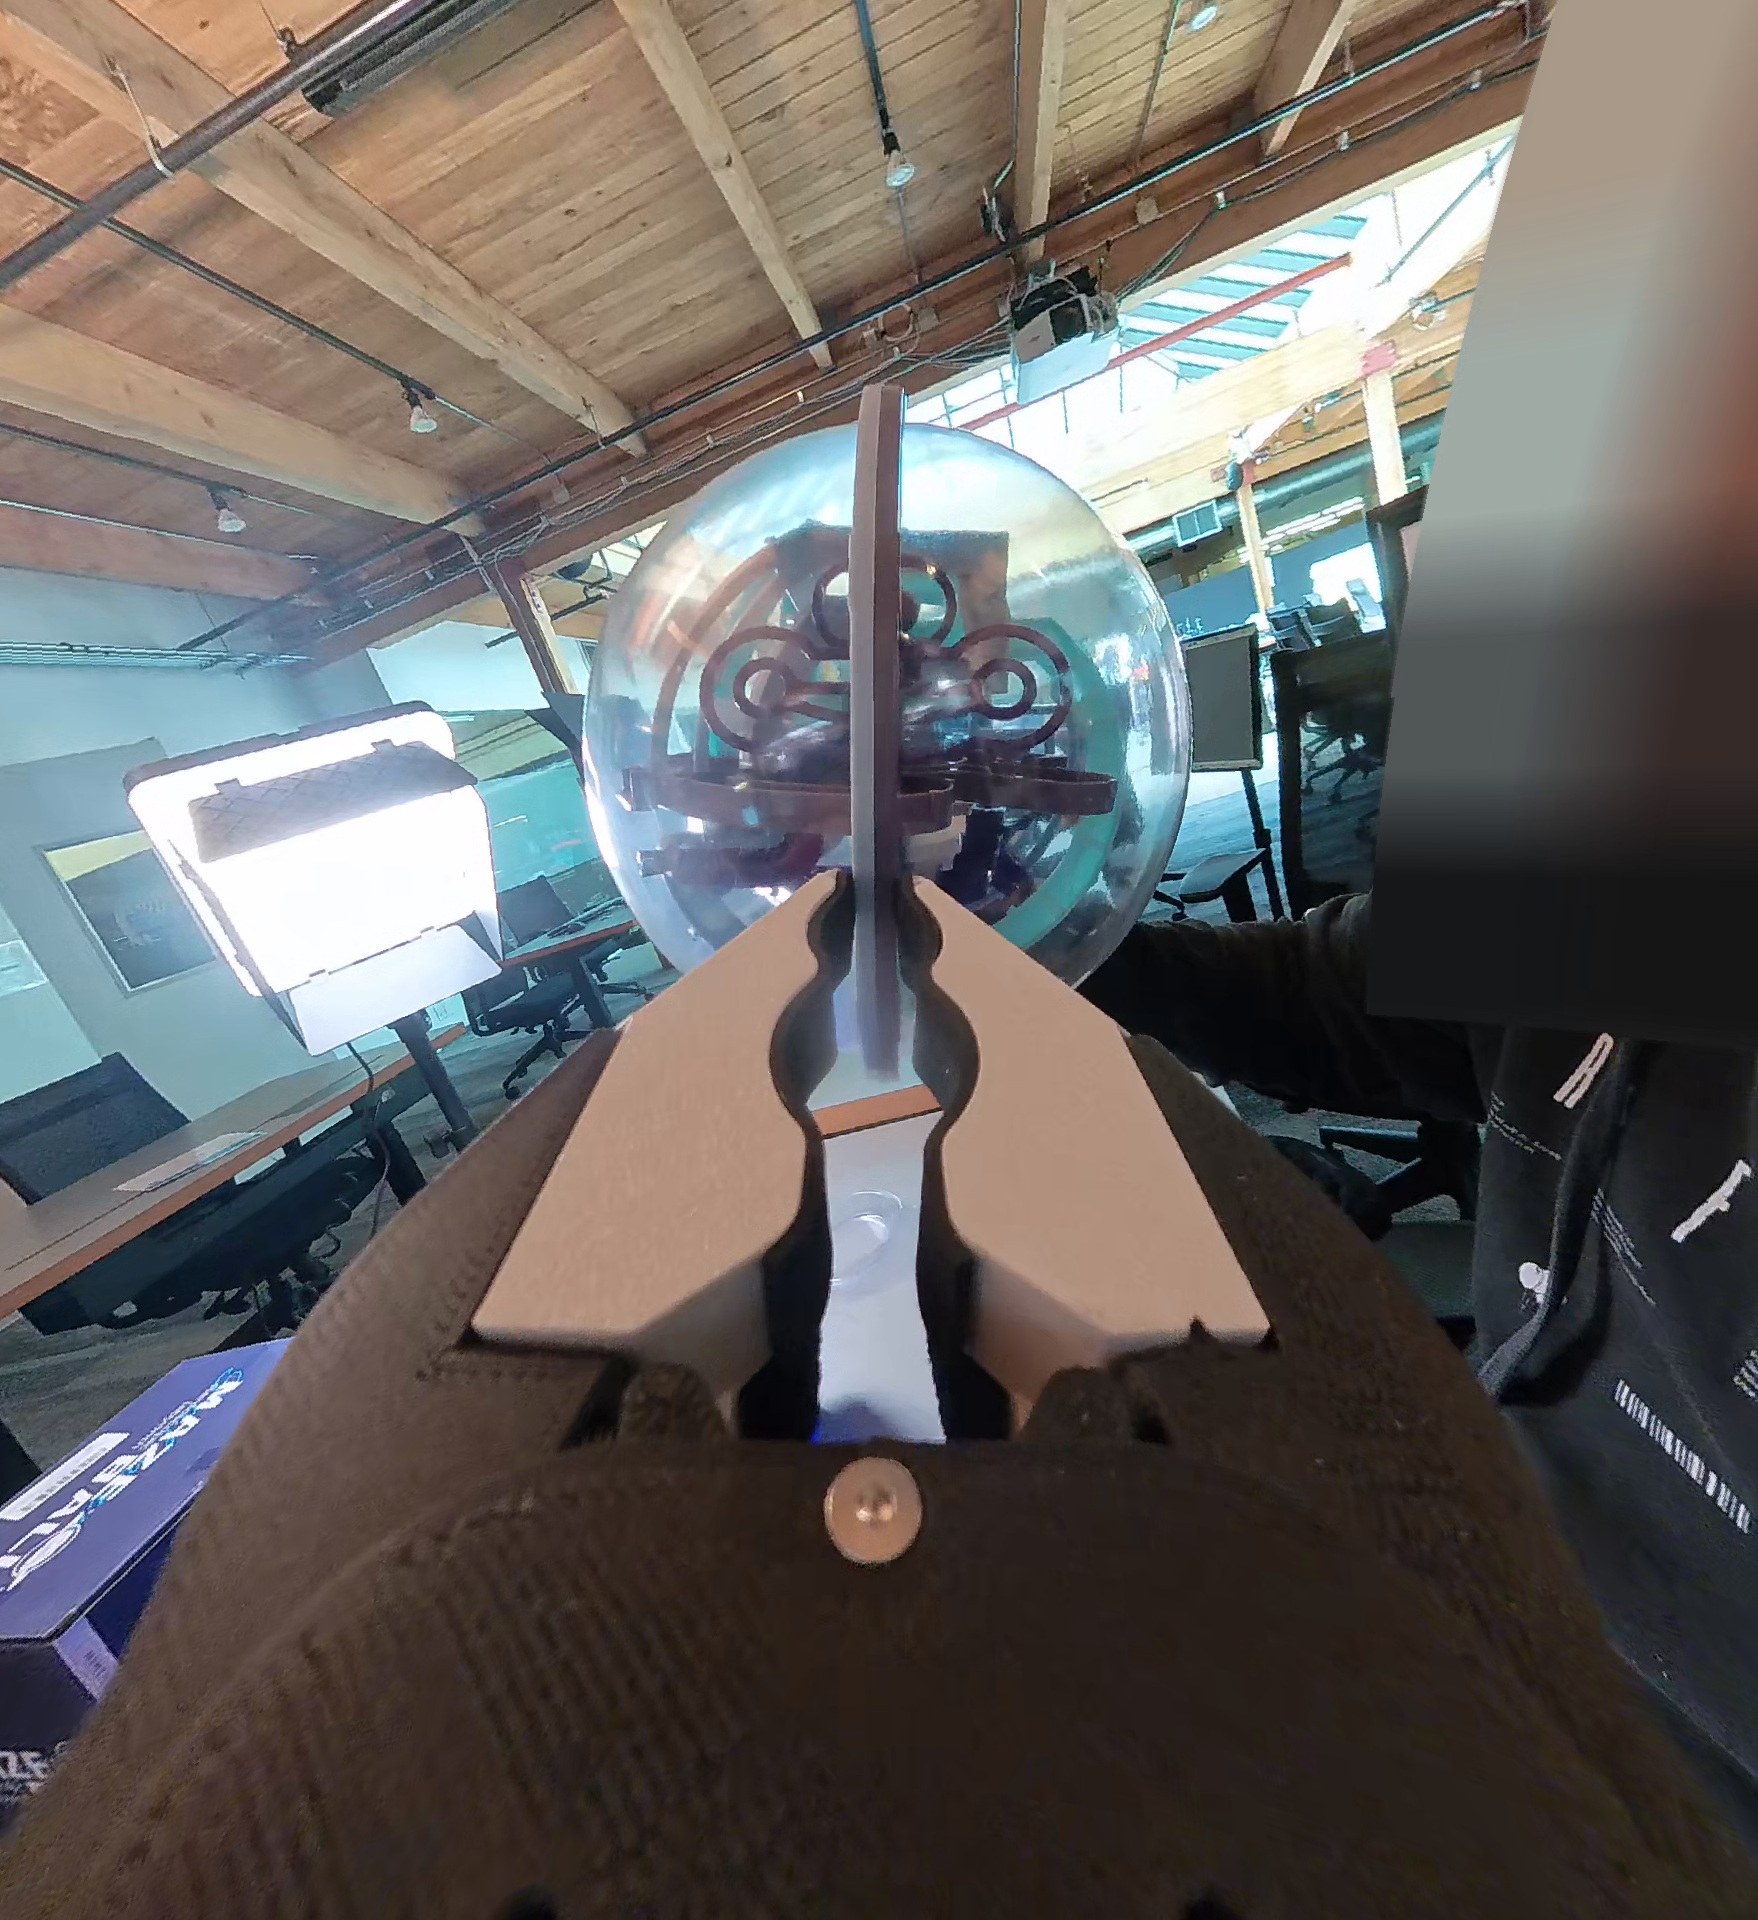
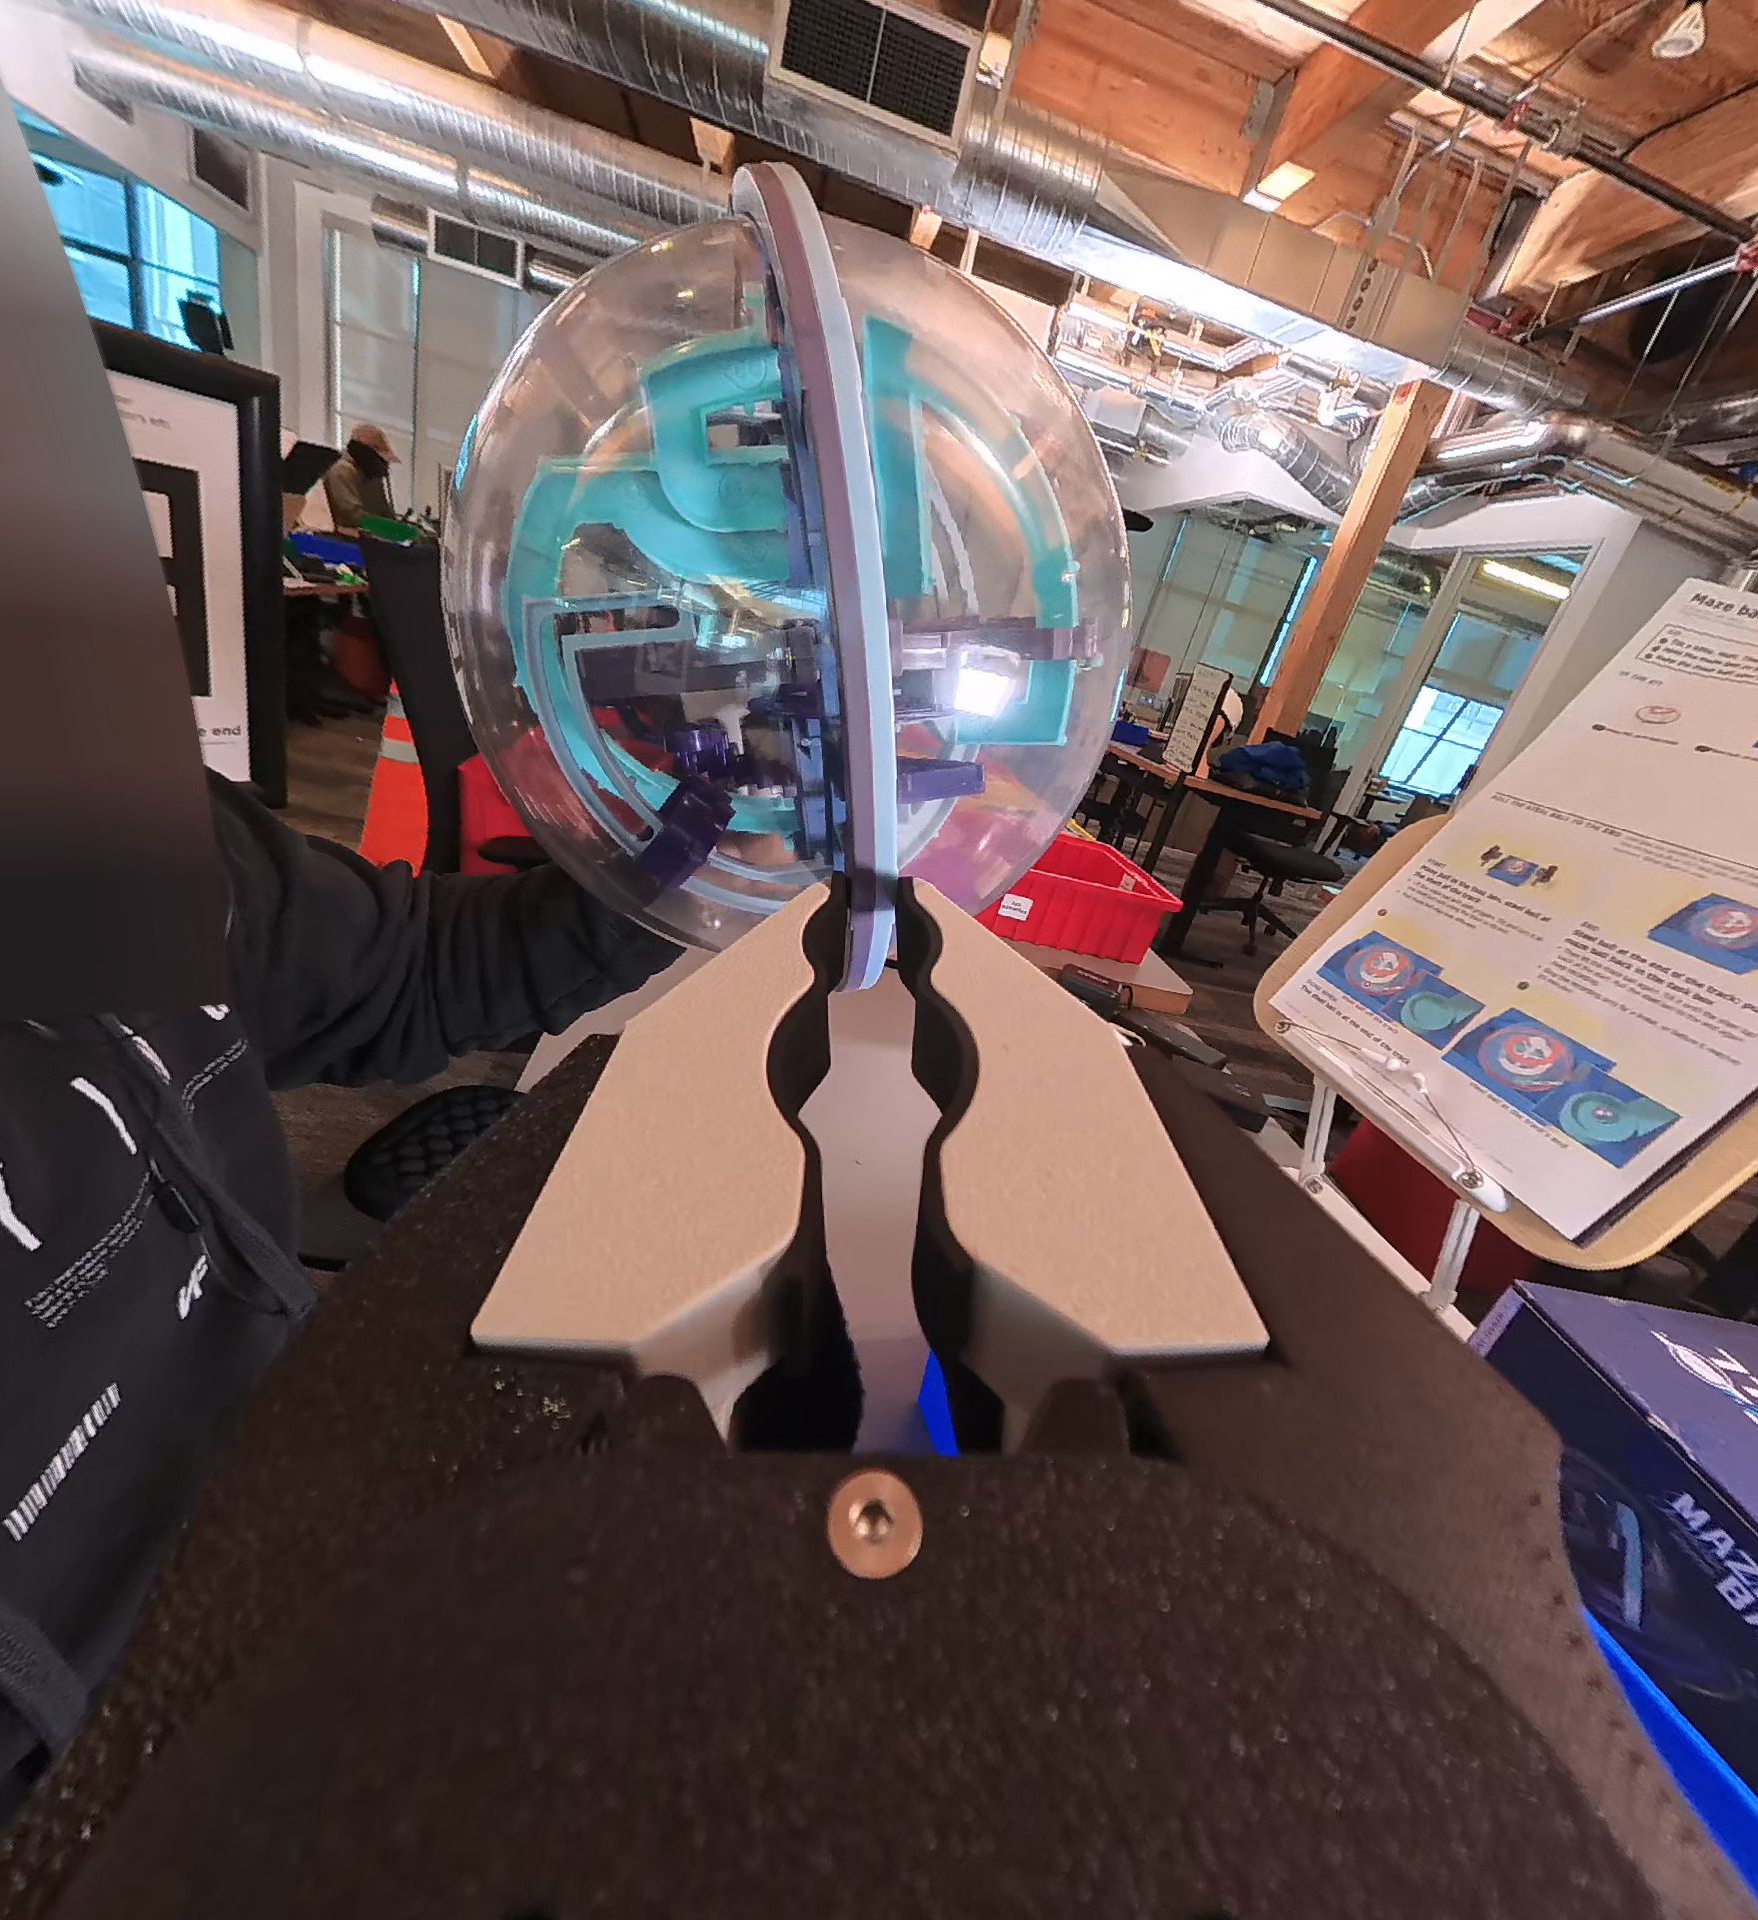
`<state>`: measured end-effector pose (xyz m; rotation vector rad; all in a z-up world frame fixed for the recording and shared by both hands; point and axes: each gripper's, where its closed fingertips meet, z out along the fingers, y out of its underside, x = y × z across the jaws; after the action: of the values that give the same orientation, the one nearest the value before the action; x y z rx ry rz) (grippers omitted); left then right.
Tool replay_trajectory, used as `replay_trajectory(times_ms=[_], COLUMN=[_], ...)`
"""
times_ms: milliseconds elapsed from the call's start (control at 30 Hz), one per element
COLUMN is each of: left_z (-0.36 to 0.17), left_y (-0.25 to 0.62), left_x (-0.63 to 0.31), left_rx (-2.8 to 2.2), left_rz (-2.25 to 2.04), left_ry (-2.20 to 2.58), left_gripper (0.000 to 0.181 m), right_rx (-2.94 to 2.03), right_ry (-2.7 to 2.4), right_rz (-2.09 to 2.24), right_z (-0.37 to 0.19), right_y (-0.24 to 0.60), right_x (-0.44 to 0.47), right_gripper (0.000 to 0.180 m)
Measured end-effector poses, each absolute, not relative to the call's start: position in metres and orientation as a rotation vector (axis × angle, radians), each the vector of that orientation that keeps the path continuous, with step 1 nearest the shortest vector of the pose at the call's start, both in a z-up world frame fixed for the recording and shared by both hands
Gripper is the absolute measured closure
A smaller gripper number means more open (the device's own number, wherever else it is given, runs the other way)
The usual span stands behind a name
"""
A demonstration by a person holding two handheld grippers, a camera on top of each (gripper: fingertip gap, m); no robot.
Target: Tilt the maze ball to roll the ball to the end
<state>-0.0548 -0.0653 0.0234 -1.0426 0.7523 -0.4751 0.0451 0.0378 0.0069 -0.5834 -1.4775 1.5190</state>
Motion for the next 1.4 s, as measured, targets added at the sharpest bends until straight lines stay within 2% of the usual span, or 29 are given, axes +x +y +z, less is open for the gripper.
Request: replay_trajectory(times_ms=[833, 1400], left_z=[0.025, 0.006], left_y=[-0.079, -0.086], left_x=[-0.049, -0.046], left_rx=[-1.076, -1.171], left_rz=[-0.493, -0.593], left_ry=[0.730, 0.610], left_gripper=[0.173, 0.174], right_rx=[-0.579, -0.735], right_ry=[-1.453, -1.472], right_rz=[1.616, 1.742], right_z=[0.000, -0.042], right_y=[0.025, 0.016], right_x=[0.049, 0.045], right_gripper=[0.172, 0.172])
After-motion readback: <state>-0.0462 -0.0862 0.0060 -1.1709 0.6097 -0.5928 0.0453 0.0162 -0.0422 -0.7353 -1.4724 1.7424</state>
